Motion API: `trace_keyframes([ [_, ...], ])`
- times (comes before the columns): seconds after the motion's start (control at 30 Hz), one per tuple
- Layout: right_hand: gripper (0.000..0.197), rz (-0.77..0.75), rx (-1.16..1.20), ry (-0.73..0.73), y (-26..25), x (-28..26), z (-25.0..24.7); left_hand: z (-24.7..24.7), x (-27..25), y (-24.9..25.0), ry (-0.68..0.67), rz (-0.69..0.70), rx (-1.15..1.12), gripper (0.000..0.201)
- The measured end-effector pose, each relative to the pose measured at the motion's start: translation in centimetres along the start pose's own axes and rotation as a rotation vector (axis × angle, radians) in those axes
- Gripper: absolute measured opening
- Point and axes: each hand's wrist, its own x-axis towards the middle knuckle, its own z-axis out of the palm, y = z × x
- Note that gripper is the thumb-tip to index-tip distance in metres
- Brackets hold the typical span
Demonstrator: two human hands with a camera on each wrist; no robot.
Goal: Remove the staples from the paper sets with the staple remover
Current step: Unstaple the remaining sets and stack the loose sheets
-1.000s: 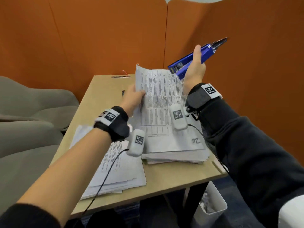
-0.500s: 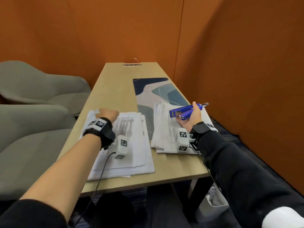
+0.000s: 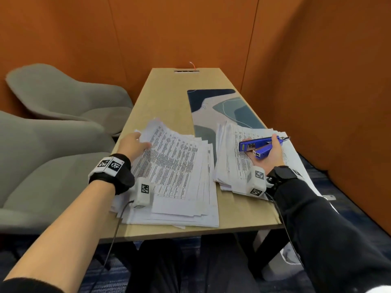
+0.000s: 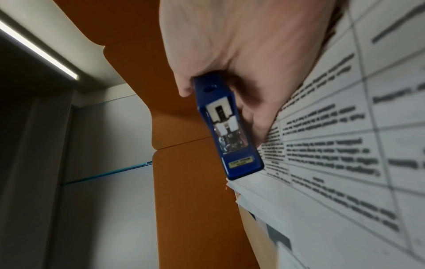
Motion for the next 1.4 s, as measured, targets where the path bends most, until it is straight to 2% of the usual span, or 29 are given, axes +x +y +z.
trace_keyframes([
  [0.07,0.043,0.015,-0.002,-0.034,-0.1,0.4,-0.3,-0.8,-0.3,0.3,-0.046,0.013,-0.183,0.057],
  [0.13,0.046,0.026,-0.019,-0.054,0.0,0.1,-0.3,-1.3,-1.0,0.0,-0.098,-0.031,-0.333,0.049],
  [0.2,0.046,0.017,-0.061,-0.033,0.2,0.0,-0.1,-1.6,-2.0,-0.6,-0.218,-0.079,-0.365,0.039],
  [0.27,0.036,-0.007,-0.135,-0.027,0.4,-0.3,0.6,-1.9,-3.3,-0.9,-0.327,-0.122,-0.319,0.029],
  [0.33,0.018,-0.006,-0.239,-0.038,0.5,-1.0,2.0,-2.5,-4.0,-1.7,-0.430,-0.167,-0.288,0.030],
  [0.4,0.013,0.019,-0.333,-0.079,0.8,-2.1,3.6,-3.3,-4.5,-2.1,-0.532,-0.218,-0.329,0.034],
  [0.47,0.012,0.076,-0.446,-0.228,1.8,-4.1,5.8,-3.7,-4.6,-2.2,-0.573,-0.237,-0.468,0.041],
  [0.53,0.005,0.097,-0.718,-0.416,3.5,-5.9,8.1,-3.5,-4.4,-2.1,-0.549,-0.259,-0.660,0.038],
  [0.57,0.009,0.084,-0.876,-0.514,4.7,-6.7,9.2,-3.1,-4.0,-2.2,-0.518,-0.281,-0.728,0.038],
  [0.63,0.039,-0.002,-1.245,-0.692,7.0,-6.8,11.0,-2.3,-3.3,-2.4,-0.477,-0.332,-0.811,0.047],
  [0.67,0.045,-0.038,-1.452,-0.772,8.0,-6.7,11.8,-2.1,-3.1,-2.3,-0.433,-0.335,-0.810,0.040],
  [0.7,0.047,-0.079,-1.641,-0.832,8.9,-6.7,12.5,-1.9,-3.0,-2.2,-0.389,-0.338,-0.811,0.031],
  [0.77,0.049,-0.113,-1.878,-0.898,10.4,-6.7,13.6,-1.6,-2.6,-1.8,-0.346,-0.355,-0.799,0.035],
  [0.9,0.052,-0.136,-2.090,-0.977,11.7,-6.8,15.1,-1.0,-2.0,-2.5,-0.337,-0.392,-0.789,0.039],
  [0.97,0.051,-0.141,-2.169,-0.998,12.0,-6.8,15.4,-1.0,-2.4,-2.6,-0.325,-0.389,-0.860,0.029],
  [1.03,0.050,-0.155,-2.200,-1.022,12.3,-6.8,15.5,-0.9,-2.8,-2.6,-0.374,-0.359,-0.883,0.020],
  [1.1,0.050,-0.181,-2.232,-1.027,12.7,-6.8,15.6,-0.6,-2.9,-2.5,-0.406,-0.310,-0.799,0.009],
  [1.17,0.049,-0.205,-2.262,-1.014,13.1,-6.7,15.8,-0.4,-2.6,-2.6,-0.386,-0.267,-0.707,0.021],
  [1.3,0.047,-0.220,-2.282,-1.007,13.4,-6.5,16.1,-0.4,-1.9,-3.6,-0.343,-0.407,-0.730,0.035],
  [1.4,0.046,-0.217,-2.290,-1.025,13.3,-6.3,16.2,-0.4,-1.8,-3.7,-0.341,-0.437,-0.764,0.039],
])
